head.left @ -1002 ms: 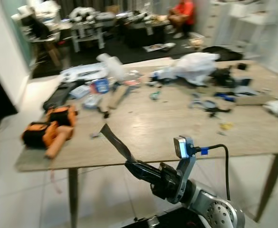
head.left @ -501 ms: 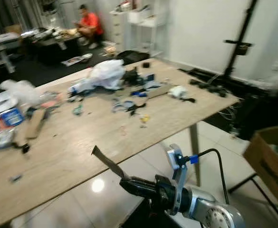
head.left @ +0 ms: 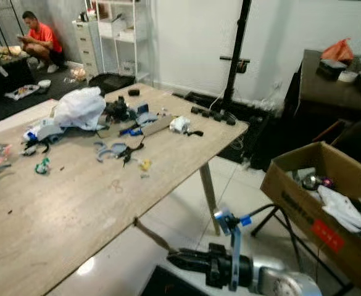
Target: Picking trash to rubbish bin
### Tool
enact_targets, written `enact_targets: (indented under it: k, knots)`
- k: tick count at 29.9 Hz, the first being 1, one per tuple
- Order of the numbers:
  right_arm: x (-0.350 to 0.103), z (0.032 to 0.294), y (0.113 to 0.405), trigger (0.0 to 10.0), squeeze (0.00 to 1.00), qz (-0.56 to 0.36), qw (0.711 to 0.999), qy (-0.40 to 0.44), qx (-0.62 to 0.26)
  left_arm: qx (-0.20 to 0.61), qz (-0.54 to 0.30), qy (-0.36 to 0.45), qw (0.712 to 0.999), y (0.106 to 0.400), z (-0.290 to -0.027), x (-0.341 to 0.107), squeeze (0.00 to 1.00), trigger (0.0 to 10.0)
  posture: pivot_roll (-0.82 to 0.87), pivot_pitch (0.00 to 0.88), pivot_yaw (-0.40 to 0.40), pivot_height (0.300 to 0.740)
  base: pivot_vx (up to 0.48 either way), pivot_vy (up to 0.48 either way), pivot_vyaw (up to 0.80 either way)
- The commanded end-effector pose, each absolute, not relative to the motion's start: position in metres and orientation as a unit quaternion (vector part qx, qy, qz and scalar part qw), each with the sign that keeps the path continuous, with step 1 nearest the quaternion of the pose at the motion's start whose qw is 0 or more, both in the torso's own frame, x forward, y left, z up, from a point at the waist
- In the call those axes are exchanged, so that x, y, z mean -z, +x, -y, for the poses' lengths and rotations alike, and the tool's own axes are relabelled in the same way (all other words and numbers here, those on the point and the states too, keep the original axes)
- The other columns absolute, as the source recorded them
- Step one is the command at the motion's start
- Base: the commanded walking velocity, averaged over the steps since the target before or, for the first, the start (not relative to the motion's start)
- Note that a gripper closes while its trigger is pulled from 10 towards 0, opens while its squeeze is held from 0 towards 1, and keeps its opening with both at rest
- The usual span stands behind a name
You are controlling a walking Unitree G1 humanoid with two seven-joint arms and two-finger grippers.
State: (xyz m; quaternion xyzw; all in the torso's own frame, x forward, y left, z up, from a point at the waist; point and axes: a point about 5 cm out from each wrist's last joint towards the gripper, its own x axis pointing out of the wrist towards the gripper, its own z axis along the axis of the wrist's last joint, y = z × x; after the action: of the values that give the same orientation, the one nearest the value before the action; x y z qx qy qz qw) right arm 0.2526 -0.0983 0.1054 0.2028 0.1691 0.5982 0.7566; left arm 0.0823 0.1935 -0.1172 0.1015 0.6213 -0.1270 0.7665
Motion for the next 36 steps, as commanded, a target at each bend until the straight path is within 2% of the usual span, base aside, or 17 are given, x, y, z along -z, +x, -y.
enact_targets:
  k: [1, 2, 3, 6, 10, 12, 13, 15, 16, 18, 19, 21, 24, 27, 29, 33, 36]
  knots:
    - [-0.091, 0.106, 0.254, 10.0, 0.00, -0.198, 0.773, 0.194, -0.572, 0.158, -0.551, 0.082, 0.816, 0.122, -0.166, 0.109, 0.00, 10.0, -0.15, 0.104, 0.026, 0.740, 0.000, 0.000, -0.77]
    - [-0.073, 0.114, 0.255, 10.0, 0.00, -0.233, 0.789, 0.180, -0.539, 0.159, -0.550, 0.081, 0.816, 0.122, -0.165, 0.109, 0.00, 10.0, -0.15, 0.106, 0.024, 0.740, 0.000, 0.000, -0.77]
    - [-0.073, 0.114, 0.255, 10.0, 0.00, -0.233, 0.789, 0.180, -0.539, 0.159, -0.550, 0.081, 0.816, 0.122, -0.165, 0.109, 0.00, 10.0, -0.15, 0.106, 0.024, 0.740, 0.000, 0.000, -0.77]
    - [-0.040, 0.131, 0.253, 10.0, 0.00, -0.295, 0.814, 0.157, -0.476, 0.162, -0.551, 0.081, 0.814, 0.120, -0.163, 0.110, 0.00, 10.0, -0.15, 0.110, 0.022, 0.740, 0.000, 0.000, -0.77]
    - [-0.020, 0.144, 0.248, 10.0, 0.00, -0.332, 0.823, 0.145, -0.437, 0.163, -0.553, 0.081, 0.813, 0.118, -0.162, 0.110, 0.00, 10.0, -0.15, 0.112, 0.021, 0.740, 0.000, 0.000, -0.77]
    - [-0.002, 0.158, 0.248, 10.0, 0.00, -0.356, 0.847, 0.150, -0.364, 0.164, -0.554, 0.082, 0.812, 0.117, -0.162, 0.111, 0.00, 10.0, -0.15, 0.112, 0.019, 0.740, 0.000, 0.000, -0.78]
    - [-0.002, 0.158, 0.248, 10.0, 0.00, -0.356, 0.847, 0.150, -0.364, 0.164, -0.554, 0.082, 0.812, 0.117, -0.162, 0.111, 0.00, 10.0, -0.15, 0.112, 0.019, 0.740, 0.000, 0.000, -0.78]
    - [0.014, 0.173, 0.247, 10.0, 0.00, -0.380, 0.870, 0.137, -0.283, 0.164, -0.555, 0.082, 0.811, 0.116, -0.162, 0.111, 0.00, 10.0, -0.15, 0.110, 0.019, 0.740, 0.000, 0.000, 0.00]
    - [0.014, 0.173, 0.247, 10.0, 0.00, -0.380, 0.870, 0.137, -0.283, 0.164, -0.555, 0.082, 0.811, 0.116, -0.162, 0.111, 0.00, 10.0, -0.15, 0.110, 0.019, 0.740, 0.000, 0.000, 0.00]
    - [0.033, 0.194, 0.237, 10.0, 0.00, -0.411, 0.885, 0.122, -0.180, 0.165, -0.556, 0.084, 0.811, 0.116, -0.163, 0.111, 0.00, 10.0, -0.15, 0.109, 0.019, 0.740, 0.000, 0.000, 0.00]
    - [0.033, 0.194, 0.237, 10.0, 0.00, -0.411, 0.885, 0.122, -0.180, 0.165, -0.556, 0.084, 0.811, 0.116, -0.163, 0.111, 0.00, 10.0, -0.15, 0.109, 0.019, 0.740, 0.000, 0.000, 0.00]
    - [0.050, 0.212, 0.220, 10.0, 0.00, -0.443, 0.884, 0.113, -0.094, 0.166, -0.556, 0.087, 0.810, 0.118, -0.164, 0.110, 0.00, 10.0, -0.15, 0.109, 0.019, 0.740, 0.000, 0.000, 0.00]
    - [0.058, 0.220, 0.208, 10.0, 0.00, -0.457, 0.880, 0.114, -0.058, 0.166, -0.557, 0.087, 0.809, 0.118, -0.164, 0.110, 0.00, 10.0, -0.15, 0.104, 0.022, 0.740, 0.000, -0.212, 0.00]
    - [0.076, 0.233, 0.175, 10.0, 0.00, -0.490, 0.862, 0.126, 0.029, 0.165, -0.558, 0.086, 0.809, 0.120, -0.164, 0.110, 0.00, 10.0, -0.15, 0.107, 0.022, 0.740, 0.000, -0.475, 0.00]
    - [0.080, 0.235, 0.168, 10.0, 0.00, -0.496, 0.858, 0.127, 0.045, 0.165, -0.558, 0.085, 0.809, 0.120, -0.164, 0.110, 0.00, 10.0, -0.15, 0.108, 0.022, 0.740, 0.000, -0.480, 0.00]
    - [0.085, 0.236, 0.158, 10.0, 0.00, -0.505, 0.852, 0.121, 0.067, 0.135, -0.551, 0.064, 0.821, 0.123, -0.167, 0.109, 0.00, 10.0, -0.15, 0.111, 0.022, 0.740, 0.000, -0.480, 0.00]
    - [0.085, 0.239, 0.158, 10.0, 0.00, -0.495, 0.856, 0.123, 0.086, 0.057, -0.515, 0.010, 0.855, 0.141, -0.179, 0.102, 0.00, 10.0, -0.15, 0.114, 0.022, 0.740, 0.000, -0.408, 0.00]
